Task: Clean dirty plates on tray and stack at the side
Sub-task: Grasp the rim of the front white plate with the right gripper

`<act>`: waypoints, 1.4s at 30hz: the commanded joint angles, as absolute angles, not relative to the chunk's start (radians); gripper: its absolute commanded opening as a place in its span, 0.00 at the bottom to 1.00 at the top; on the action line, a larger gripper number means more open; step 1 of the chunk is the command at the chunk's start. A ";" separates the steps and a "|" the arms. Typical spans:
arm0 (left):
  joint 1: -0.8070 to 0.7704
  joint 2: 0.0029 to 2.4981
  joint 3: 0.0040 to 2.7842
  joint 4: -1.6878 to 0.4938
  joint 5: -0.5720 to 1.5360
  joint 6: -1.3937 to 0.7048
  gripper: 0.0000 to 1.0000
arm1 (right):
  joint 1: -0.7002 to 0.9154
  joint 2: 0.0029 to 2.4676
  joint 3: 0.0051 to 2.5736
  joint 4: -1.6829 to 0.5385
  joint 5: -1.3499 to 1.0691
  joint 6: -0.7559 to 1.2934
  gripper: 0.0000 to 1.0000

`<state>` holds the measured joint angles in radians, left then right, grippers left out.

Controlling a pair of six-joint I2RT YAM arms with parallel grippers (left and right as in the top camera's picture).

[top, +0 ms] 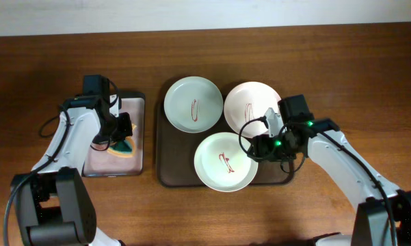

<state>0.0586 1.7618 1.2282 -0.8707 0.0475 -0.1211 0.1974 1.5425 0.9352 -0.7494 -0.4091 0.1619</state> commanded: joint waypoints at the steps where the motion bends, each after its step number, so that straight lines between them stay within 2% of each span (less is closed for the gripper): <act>1: 0.059 1.757 1.222 -0.860 0.063 -0.120 0.00 | 0.203 1.567 0.956 -0.743 -0.408 0.178 0.60; 7: 0.037 1.758 1.162 -0.800 0.064 -0.123 0.00 | 0.203 1.576 0.956 -0.743 -0.407 0.178 0.52; 29: -0.110 1.758 1.035 -0.746 0.094 -0.168 0.00 | 0.203 1.643 0.956 -0.743 -0.351 0.192 0.50; 42: -0.115 1.758 1.035 -0.790 0.098 -0.168 0.00 | 0.203 1.643 0.956 -0.743 -0.351 0.193 0.50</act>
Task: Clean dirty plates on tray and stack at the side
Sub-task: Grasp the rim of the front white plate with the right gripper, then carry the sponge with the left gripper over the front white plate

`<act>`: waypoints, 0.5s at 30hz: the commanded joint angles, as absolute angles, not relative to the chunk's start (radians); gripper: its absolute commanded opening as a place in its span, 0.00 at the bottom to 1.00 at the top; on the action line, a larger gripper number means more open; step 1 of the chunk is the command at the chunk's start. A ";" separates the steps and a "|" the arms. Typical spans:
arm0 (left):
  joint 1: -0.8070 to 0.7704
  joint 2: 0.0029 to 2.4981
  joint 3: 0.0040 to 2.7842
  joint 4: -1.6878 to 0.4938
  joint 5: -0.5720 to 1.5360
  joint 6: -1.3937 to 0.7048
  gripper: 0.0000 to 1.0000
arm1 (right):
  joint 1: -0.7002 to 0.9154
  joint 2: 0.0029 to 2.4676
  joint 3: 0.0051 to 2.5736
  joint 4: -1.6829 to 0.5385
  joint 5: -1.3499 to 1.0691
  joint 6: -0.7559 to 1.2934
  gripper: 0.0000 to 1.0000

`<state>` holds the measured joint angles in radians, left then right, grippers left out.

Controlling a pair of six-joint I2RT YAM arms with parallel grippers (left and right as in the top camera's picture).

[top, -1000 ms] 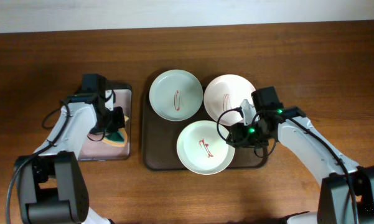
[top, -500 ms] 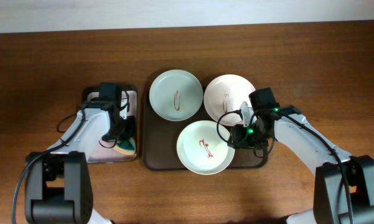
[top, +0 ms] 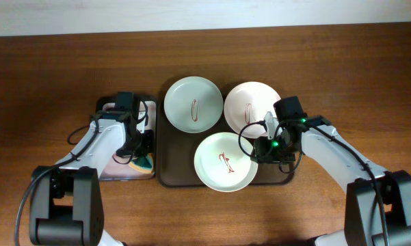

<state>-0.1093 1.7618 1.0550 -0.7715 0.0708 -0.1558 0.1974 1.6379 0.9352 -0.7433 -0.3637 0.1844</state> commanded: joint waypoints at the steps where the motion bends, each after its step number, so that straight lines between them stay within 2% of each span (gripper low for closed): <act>1: -0.115 1.758 1.035 -0.793 0.106 -0.168 0.00 | 0.203 1.643 0.956 -0.743 -0.351 0.192 0.50; 15: -0.106 1.703 1.130 -0.805 0.062 -0.168 0.00 | 0.203 1.643 0.955 -0.751 -0.352 0.192 0.51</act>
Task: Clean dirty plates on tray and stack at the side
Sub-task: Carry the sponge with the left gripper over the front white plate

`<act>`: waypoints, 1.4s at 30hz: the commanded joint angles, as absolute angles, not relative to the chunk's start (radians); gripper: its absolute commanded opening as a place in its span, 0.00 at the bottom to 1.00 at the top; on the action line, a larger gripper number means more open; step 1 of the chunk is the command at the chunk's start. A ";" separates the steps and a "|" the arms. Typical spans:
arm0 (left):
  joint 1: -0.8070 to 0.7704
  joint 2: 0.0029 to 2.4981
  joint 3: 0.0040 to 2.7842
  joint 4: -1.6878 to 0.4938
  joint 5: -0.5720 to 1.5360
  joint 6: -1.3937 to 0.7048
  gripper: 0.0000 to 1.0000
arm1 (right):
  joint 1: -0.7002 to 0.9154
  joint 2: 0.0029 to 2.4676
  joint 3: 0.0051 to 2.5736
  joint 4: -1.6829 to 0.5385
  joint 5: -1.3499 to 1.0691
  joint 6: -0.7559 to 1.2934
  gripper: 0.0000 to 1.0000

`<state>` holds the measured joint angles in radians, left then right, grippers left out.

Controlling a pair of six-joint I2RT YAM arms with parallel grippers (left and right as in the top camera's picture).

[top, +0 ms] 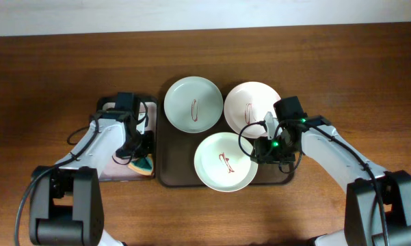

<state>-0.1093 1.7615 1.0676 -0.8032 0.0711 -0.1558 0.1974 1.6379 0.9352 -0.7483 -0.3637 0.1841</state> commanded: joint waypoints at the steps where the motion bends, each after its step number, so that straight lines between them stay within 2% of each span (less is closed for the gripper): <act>1: -0.106 1.689 1.145 -0.805 0.063 -0.168 0.00 | 0.203 1.643 0.955 -0.750 -0.352 0.192 0.51; 3: -0.108 1.655 1.174 -0.805 0.064 -0.168 0.00 | 0.203 1.644 0.954 -0.748 -0.352 0.192 0.49; 7: -0.116 1.622 1.181 -0.805 0.113 -0.168 0.00 | 0.203 1.651 0.954 -0.743 -0.355 0.193 0.37; 11: -0.136 1.623 1.181 -0.803 0.198 -0.168 0.00 | 0.203 1.694 0.954 -0.742 -0.358 0.193 0.36; 14: -0.165 1.623 1.181 -0.794 0.232 -0.168 0.00 | 0.203 1.733 0.954 -0.731 -0.383 0.193 0.31; 19: -0.239 1.623 1.180 -0.766 0.306 -0.168 0.00 | 0.203 1.758 0.954 -0.717 -0.420 0.193 0.12; 22: -0.302 1.623 1.180 -0.738 0.323 -0.204 0.00 | 0.203 1.758 0.954 -0.705 -0.460 0.193 0.04; 32: -0.528 1.646 1.179 -0.644 0.318 -0.487 0.00 | 0.203 1.758 0.954 -0.702 -0.461 0.204 0.04; 42: -0.675 1.824 1.179 -0.477 0.318 -0.791 0.00 | 0.203 1.758 0.954 -0.702 -0.461 0.204 0.04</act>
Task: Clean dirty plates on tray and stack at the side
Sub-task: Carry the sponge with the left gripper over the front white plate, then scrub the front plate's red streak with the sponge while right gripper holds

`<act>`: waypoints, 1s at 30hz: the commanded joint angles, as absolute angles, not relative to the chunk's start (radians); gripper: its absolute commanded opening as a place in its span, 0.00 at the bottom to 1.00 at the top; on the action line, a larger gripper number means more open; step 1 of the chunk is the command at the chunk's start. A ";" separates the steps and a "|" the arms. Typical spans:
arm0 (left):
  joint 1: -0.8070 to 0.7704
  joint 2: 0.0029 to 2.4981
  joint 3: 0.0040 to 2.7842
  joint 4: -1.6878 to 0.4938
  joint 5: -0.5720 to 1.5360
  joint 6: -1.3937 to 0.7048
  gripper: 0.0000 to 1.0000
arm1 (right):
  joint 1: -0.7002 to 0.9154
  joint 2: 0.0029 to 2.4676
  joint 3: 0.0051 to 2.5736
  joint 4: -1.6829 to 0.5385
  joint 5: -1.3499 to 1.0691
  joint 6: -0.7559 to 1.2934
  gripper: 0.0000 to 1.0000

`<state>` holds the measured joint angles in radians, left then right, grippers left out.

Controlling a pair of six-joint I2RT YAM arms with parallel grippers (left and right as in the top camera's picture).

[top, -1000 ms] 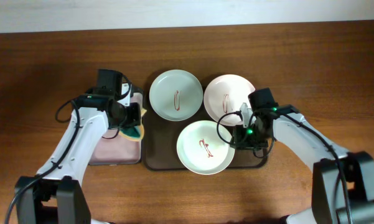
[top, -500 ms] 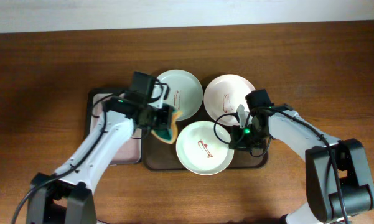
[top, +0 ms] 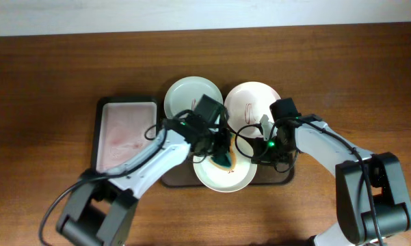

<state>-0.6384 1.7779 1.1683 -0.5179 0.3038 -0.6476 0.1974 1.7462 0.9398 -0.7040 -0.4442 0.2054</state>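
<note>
Three dirty plates lie on the dark brown tray [top: 169, 176]. The pale green back-left plate [top: 186, 101] and the white back-right plate [top: 247, 102] each carry a red smear. My left gripper [top: 222, 157] is shut on a teal and tan sponge [top: 225, 161], pressed onto the front plate [top: 222, 179]. My right gripper [top: 261, 150] sits at that plate's right rim and looks shut on it, though the wrist partly hides its fingers.
A small pink-bottomed tray [top: 126, 130] with a dark rim lies left of the brown tray, with nothing in it. Bare wooden table [top: 369, 82] surrounds both trays. The two arms come close together over the front plate.
My left gripper has moved with the sponge from the small pink tray to the middle of the front plate. The right gripper stays at the plate's right rim.
My left gripper was on the sponge in the small pink tray, which lay further left. Later the tray stood closer to the brown tray, with the sponge at its front right corner. Now the sponge is on the front plate, and the right gripper is at the rim.
</note>
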 commanded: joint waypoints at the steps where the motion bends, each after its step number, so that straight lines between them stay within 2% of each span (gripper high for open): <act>1: -0.683 1.836 1.179 -0.463 0.318 -0.813 0.00 | 0.203 1.758 0.954 -0.702 -0.461 0.204 0.04; 11: -0.758 1.930 1.179 -0.455 0.128 -0.822 0.00 | 0.203 1.758 0.954 -0.702 -0.461 0.204 0.04; 19: -0.715 1.929 1.179 -0.643 -0.159 -0.821 0.00 | 0.203 1.758 0.954 -0.702 -0.460 0.204 0.04; 22: -0.683 1.928 1.179 -0.665 -0.158 -0.801 0.00 | 0.203 1.758 0.954 -0.703 -0.460 0.204 0.04; 27: -0.651 1.873 1.194 -0.679 -0.113 -0.649 0.00 | 0.203 1.758 0.954 -0.706 -0.460 0.204 0.04; 28: -0.651 1.845 1.204 -0.685 -0.080 -0.603 0.00 | 0.203 1.758 0.954 -0.707 -0.460 0.204 0.05; 29: -0.651 1.813 1.214 -0.690 -0.039 -0.562 0.00 | 0.203 1.758 0.954 -0.707 -0.460 0.204 0.12; 30: -0.651 1.783 1.220 -0.690 -0.009 -0.538 0.00 | 0.203 1.758 0.954 -0.706 -0.460 0.204 0.13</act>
<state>-0.6750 1.8744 1.2091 -0.6724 -0.0265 -0.6880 0.2028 1.7519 0.9409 -0.6956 -0.4881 0.2070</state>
